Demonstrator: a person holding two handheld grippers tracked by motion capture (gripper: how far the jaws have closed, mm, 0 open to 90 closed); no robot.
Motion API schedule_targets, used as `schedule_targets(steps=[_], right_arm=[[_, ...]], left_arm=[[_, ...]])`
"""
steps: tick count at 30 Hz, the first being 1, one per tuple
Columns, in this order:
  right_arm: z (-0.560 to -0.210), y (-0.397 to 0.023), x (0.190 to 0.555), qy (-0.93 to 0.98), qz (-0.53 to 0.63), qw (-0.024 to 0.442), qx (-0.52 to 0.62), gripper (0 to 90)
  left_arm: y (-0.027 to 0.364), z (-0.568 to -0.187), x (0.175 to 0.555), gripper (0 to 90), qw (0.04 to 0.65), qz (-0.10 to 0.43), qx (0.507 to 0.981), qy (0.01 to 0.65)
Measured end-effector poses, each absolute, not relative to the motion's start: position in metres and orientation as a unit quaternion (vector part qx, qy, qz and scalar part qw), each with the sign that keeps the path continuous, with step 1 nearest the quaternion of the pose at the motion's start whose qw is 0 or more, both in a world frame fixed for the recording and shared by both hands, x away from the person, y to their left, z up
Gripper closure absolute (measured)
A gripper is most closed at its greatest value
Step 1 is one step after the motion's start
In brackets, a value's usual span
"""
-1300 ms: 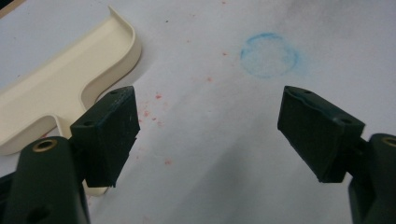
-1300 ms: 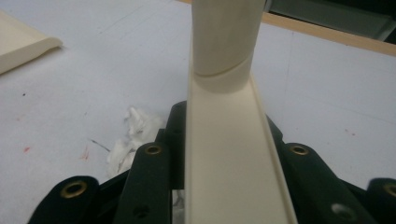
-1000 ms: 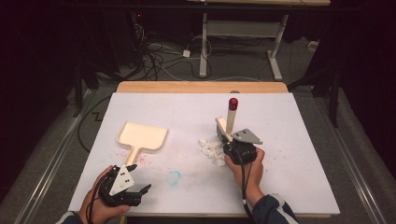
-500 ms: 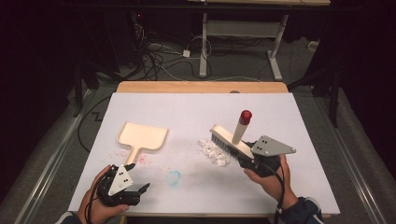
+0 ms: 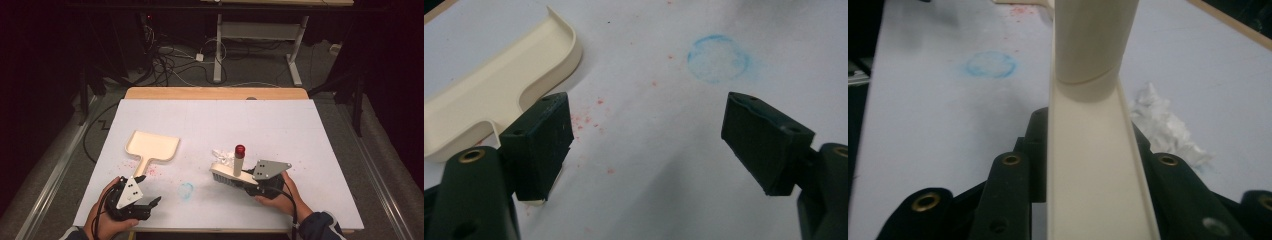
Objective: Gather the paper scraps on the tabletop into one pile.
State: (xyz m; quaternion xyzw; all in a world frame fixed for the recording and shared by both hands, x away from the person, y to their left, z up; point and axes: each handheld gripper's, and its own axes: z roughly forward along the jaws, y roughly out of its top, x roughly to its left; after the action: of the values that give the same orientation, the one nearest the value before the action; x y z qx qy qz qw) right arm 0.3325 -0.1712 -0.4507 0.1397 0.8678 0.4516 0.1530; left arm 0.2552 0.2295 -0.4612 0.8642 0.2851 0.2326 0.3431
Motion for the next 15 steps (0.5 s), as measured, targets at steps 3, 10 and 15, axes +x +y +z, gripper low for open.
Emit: schedule_targets(steps=[3, 10, 15], right_arm=[[-0.452, -0.167, 0.344, 0.864, 0.455, 0.162, 0.143, 67.5], [-0.449, -0.158, 0.362, 0.857, 0.468, 0.158, 0.151, 67.4], [-0.436, -0.162, 0.357, 0.846, 0.484, 0.159, 0.155, 67.4]], left_arm=[[0.23, -0.461, 0.255, 20.2, 0.343, 0.232, 0.865, 0.283], [0.23, -0.461, 0.255, 20.2, 0.343, 0.23, 0.866, 0.281], [0.231, -0.461, 0.255, 20.2, 0.343, 0.231, 0.866, 0.282]])
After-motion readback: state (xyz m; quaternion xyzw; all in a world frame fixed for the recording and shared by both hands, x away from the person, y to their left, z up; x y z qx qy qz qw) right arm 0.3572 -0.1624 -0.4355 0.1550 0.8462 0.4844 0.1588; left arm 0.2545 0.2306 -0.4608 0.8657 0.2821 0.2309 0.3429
